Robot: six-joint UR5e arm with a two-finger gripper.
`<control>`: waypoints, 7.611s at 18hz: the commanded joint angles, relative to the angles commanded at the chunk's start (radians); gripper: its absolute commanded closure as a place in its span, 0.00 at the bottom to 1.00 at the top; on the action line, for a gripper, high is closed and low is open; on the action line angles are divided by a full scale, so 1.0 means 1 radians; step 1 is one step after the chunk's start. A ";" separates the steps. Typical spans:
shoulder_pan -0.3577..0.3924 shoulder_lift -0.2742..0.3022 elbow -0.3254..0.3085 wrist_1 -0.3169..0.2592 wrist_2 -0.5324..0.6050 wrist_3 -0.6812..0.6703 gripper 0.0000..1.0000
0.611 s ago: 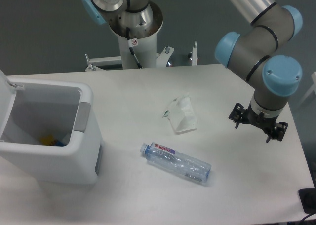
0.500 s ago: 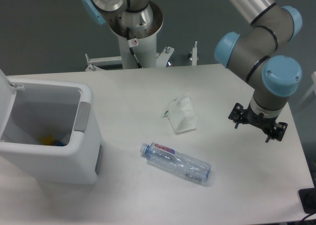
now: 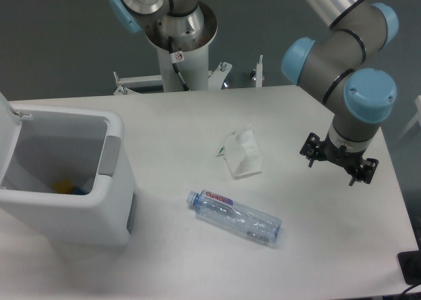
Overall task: Place the trash in the trash can
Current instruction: 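Move the gripper over the crumpled white tissue and lower it, then close the gripper on the white tissue and lift it, then carry the tissue over the white bin and open the gripper, then raise the gripper out of the bin and move toward the water bottle, then lower the gripper onto the bottle's bottom end and close it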
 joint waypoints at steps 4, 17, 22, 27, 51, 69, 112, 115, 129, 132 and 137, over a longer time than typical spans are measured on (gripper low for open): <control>-0.003 0.055 -0.130 0.112 -0.012 -0.072 0.00; -0.100 0.221 -0.470 0.172 -0.038 -0.063 0.00; -0.149 0.210 -0.523 0.166 -0.026 -0.068 0.12; -0.153 0.198 -0.523 0.163 -0.017 -0.075 0.85; -0.106 0.223 -0.277 0.158 -0.297 -0.231 1.00; -0.313 0.417 -0.105 0.158 -0.580 -0.620 1.00; -0.120 0.272 -0.190 0.189 -0.508 -0.832 0.00; -0.120 0.220 -0.183 0.187 -0.448 -0.920 0.00; -0.140 -0.037 -0.063 0.154 -0.219 -1.279 0.00; -0.147 -0.090 -0.037 0.154 -0.178 -1.370 0.00; -0.183 -0.161 0.003 0.141 -0.100 -1.425 0.00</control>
